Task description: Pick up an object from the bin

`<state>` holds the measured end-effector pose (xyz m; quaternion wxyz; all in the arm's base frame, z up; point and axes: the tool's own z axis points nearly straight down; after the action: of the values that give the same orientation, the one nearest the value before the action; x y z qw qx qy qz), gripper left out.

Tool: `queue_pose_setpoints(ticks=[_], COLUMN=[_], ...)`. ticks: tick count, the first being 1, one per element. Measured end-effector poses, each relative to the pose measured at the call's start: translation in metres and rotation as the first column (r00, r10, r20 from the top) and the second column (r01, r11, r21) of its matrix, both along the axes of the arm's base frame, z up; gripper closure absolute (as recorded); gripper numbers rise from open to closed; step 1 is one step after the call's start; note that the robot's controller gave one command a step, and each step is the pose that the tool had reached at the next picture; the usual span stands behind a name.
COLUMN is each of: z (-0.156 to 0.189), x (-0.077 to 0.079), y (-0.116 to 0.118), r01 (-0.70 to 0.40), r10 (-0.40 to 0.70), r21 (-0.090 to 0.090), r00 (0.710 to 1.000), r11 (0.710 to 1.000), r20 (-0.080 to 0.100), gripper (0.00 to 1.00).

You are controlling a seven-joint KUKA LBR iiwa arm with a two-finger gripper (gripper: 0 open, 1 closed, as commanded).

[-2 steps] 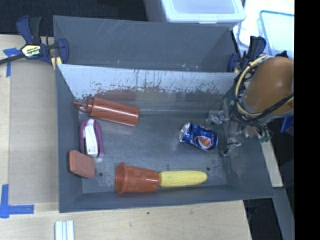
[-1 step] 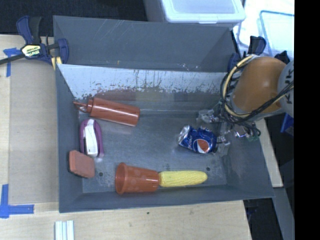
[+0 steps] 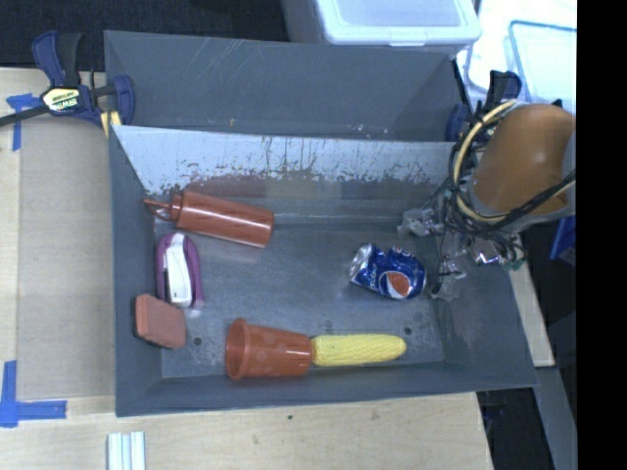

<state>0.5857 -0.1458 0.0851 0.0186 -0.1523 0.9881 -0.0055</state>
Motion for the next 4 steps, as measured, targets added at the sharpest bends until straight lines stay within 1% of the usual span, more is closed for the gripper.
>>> queue_pose_setpoints(ticks=[1, 2, 3, 4], z=[-0.015, -0.015, -0.015, -0.015], x=[-0.008, -0.006, -0.015, -0.005], y=[0.022, 0.027, 0.025, 0.032], r01=[0.012, 0.011, 0.022, 0.022], r10=[-0.012, -0.011, -0.022, -0.022], r21=[0.006, 0.002, 0.004, 0.003], r00=[1.000, 1.000, 1.000, 1.000], r11=[1.000, 1.000, 1.000, 1.000], r20=[-0.001, 0.002, 0.001, 0.007], gripper=[0.00, 0.00, 0.00, 1.00])
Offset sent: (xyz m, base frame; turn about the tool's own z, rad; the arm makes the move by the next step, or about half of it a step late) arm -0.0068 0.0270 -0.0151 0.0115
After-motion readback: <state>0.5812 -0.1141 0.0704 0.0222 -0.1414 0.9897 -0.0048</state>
